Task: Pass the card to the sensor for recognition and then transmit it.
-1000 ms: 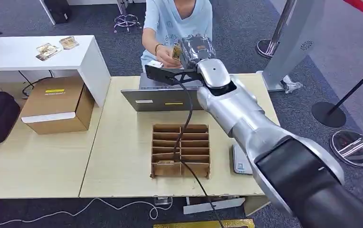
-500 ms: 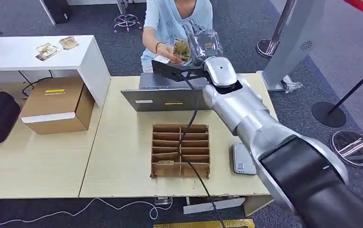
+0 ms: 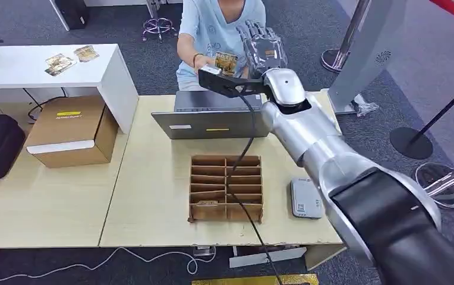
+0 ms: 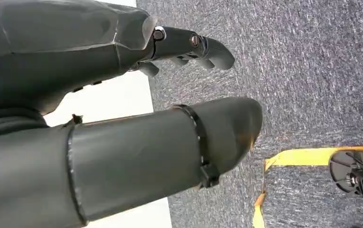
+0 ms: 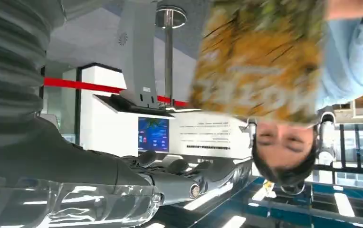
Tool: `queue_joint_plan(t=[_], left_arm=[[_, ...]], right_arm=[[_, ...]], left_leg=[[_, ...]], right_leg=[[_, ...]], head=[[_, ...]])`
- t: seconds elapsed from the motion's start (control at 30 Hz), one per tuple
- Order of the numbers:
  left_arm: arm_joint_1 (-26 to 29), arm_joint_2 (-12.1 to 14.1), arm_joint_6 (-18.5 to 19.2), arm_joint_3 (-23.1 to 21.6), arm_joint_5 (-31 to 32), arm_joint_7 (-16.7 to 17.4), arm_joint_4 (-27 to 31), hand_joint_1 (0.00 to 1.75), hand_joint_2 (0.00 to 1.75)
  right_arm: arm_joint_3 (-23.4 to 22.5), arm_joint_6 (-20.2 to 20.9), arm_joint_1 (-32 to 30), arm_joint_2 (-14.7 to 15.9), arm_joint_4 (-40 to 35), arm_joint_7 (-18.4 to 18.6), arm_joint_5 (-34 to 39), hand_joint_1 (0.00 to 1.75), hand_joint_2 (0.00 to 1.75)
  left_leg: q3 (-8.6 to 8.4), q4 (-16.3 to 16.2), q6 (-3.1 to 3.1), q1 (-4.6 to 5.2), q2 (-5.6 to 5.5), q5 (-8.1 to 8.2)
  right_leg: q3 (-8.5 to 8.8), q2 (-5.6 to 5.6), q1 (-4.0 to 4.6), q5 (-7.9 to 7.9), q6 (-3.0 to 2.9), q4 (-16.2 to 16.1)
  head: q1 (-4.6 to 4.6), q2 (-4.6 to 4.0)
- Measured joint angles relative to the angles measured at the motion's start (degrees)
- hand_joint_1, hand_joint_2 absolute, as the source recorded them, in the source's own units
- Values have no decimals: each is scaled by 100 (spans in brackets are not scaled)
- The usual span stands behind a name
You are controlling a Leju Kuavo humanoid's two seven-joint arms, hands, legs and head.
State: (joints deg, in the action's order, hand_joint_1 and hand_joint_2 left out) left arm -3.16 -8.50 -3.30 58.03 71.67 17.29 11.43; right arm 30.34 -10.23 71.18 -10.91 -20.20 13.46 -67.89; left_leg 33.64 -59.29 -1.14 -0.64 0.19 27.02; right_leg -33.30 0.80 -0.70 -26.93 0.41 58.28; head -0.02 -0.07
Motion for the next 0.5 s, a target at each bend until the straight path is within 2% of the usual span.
queue_joint_plan(t=[0.07,0.17,0.37,0.5], left_arm=[[1,-2,-2,9,-4,0,0,0,0],[2,0,-35,109,-33,-2,0,0,0],[3,0,-81,140,-37,-2,0,0,0],[5,-4,-129,203,-98,-2,0,0,0]], right_arm=[[-33,-13,1,19,0,-28,0,0,175],[-389,-234,13,302,-18,-212,57,0,175],[-597,-365,11,496,-81,-352,85,0,175],[-817,-590,5,594,-184,-712,434,0,175]], left_leg=[[0,0,0,0,0,0],[1,-2,1,1,0,0],[0,-2,1,0,1,0],[0,-2,1,0,0,0]], right_leg=[[0,0,0,0,0,0],[0,0,-1,3,3,-1],[0,-1,0,3,3,-1],[0,-1,0,3,3,-1]], head=[[0,0],[2,0],[0,0],[0,0]])
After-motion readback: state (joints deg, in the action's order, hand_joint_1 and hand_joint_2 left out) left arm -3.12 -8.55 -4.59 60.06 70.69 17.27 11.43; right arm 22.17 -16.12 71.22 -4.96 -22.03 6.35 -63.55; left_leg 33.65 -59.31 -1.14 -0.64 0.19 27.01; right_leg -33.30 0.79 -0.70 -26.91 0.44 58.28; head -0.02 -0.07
